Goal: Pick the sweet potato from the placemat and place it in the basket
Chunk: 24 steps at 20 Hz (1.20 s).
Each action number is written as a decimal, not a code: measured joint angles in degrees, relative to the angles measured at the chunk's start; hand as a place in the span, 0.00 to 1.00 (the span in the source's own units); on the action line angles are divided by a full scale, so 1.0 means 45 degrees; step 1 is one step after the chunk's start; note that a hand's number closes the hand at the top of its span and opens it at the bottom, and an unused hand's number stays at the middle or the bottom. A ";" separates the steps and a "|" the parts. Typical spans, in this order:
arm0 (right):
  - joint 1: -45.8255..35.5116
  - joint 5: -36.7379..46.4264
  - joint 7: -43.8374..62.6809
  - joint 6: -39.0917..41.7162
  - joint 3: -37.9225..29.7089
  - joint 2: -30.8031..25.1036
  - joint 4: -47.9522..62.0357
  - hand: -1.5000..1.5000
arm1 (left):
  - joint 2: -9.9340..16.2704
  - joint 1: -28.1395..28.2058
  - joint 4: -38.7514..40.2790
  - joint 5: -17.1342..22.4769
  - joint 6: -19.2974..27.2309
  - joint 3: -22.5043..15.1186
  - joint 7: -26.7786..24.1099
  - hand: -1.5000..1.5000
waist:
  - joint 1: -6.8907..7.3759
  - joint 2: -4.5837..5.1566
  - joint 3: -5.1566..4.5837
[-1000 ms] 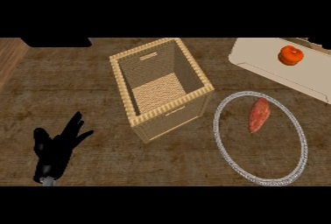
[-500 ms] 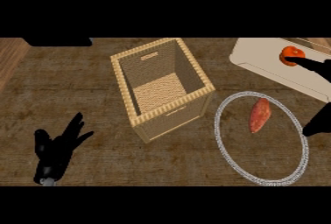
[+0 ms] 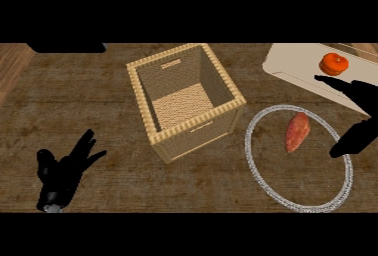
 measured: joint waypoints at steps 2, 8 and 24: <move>-0.0013 0.0396 -0.0262 -0.0190 0.0115 0.0226 0.0302 0.00 | -0.0055 -0.0059 -0.0013 -0.0144 0.0175 -0.0003 0.0265 0.50 | 0.0009 -0.0002 0.0011; 0.0225 0.1292 -0.0994 -0.0798 0.0274 0.0822 0.0976 0.00 | -0.0234 0.0121 -0.0155 -0.0345 0.0204 0.0027 0.0222 0.50 | 0.0003 -0.0019 0.0027; 0.0057 0.3123 -0.1745 -0.0941 0.0750 0.1915 0.2776 0.00 | -0.0401 0.0055 -0.0112 -0.0659 -0.0026 0.0422 0.0660 0.50 | -0.0010 -0.0022 0.0034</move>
